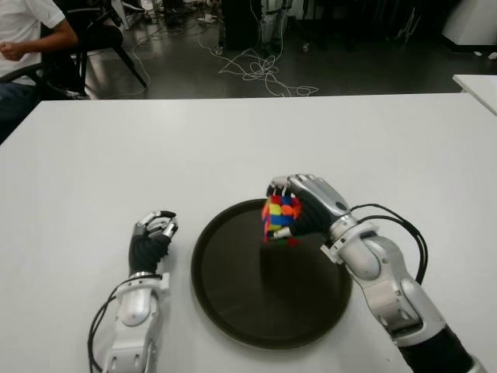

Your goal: Pick up the Rubik's Cube and put it in the plate

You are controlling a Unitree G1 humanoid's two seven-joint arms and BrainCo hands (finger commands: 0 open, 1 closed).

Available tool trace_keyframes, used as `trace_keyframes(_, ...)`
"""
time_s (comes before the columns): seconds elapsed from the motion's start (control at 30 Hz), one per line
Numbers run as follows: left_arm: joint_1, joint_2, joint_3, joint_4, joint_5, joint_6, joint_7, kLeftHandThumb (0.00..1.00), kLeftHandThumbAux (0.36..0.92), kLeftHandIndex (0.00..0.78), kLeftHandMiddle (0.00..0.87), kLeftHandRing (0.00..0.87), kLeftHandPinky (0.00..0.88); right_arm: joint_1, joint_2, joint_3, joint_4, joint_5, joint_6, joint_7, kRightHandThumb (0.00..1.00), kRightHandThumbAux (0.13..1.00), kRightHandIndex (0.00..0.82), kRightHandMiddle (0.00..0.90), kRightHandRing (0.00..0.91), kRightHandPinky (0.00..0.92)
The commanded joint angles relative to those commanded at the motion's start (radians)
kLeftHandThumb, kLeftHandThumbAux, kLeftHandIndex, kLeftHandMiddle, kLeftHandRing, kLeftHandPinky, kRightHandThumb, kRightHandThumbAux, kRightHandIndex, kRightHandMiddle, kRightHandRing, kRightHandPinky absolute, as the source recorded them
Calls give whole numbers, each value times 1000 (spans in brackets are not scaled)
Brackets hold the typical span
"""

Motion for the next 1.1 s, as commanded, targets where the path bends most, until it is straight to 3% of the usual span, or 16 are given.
trace_keyframes(0.07,0,1,0,0,-1,2,-1,711,704,444,814,822,816,-2,3,-6,10,30,-20,4,0,867,235,478,635,606)
trace_keyframes(0.17,-1,0,2,1,-3,5,0,711,704,444,814,824,819,-6,5,-15,23,73,-42,13,0,833,137,259,391,407)
trace_keyframes(0.27,-2,-3,3,0,-4,5,3,710,704,444,819,827,822,-9,3,-18,31,97,-51,17,0,812,98,151,232,227)
trace_keyframes(0.37,-1,-5,2,-1,-3,5,5,710,704,444,820,828,821,-11,1,-20,34,110,-53,22,0,796,81,106,159,150)
trace_keyframes(0.67,0,-7,3,-6,2,7,13,710,705,444,816,827,819,-17,-10,-19,40,118,-72,21,0,844,81,93,138,156)
trace_keyframes(1.1,2,-5,2,-4,-9,3,1,710,705,444,811,821,812,-29,-21,-17,33,99,-51,44,0,834,95,101,128,122)
